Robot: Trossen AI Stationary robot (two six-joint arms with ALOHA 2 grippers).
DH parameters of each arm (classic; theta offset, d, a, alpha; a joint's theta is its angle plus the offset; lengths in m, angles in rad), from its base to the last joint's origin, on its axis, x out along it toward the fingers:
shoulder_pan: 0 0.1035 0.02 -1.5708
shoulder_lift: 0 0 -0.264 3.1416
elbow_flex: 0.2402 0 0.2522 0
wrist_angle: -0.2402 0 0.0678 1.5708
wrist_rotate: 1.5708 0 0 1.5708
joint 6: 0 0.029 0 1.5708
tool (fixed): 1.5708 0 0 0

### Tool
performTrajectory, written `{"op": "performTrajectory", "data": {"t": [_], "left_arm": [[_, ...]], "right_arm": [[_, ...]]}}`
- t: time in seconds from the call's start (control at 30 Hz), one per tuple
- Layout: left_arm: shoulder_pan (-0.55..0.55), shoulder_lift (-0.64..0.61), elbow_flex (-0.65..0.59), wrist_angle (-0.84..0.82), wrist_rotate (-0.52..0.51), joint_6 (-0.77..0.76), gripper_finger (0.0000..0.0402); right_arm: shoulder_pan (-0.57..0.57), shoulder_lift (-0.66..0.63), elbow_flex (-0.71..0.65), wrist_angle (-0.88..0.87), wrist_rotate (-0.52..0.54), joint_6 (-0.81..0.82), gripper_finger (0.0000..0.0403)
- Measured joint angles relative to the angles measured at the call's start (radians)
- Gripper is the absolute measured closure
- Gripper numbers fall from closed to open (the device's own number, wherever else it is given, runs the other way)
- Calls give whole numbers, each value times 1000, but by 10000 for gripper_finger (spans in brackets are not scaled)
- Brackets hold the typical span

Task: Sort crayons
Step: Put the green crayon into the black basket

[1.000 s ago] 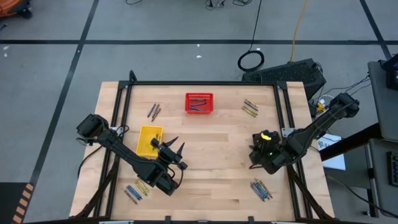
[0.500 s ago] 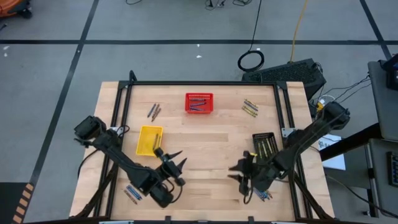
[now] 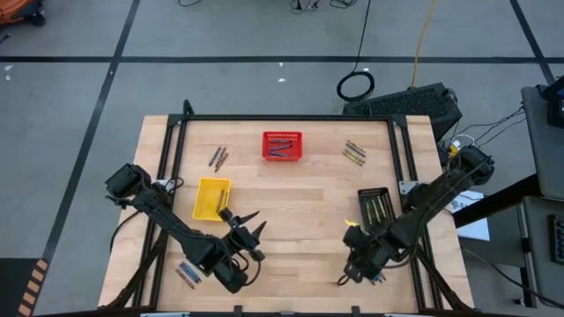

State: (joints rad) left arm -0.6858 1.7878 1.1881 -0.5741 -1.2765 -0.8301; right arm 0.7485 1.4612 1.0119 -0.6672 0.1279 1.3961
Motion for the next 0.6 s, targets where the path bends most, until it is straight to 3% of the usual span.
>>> {"op": "performTrajectory", "data": {"t": [0.3,0.6], "left_arm": [[-6,0,0,1,6,0,230],[-8,0,0,9,9,6,230]], "right_arm": [[72,88,0,-140,-4,205,284],[49,190,0,-236,-79,257,284]]}}
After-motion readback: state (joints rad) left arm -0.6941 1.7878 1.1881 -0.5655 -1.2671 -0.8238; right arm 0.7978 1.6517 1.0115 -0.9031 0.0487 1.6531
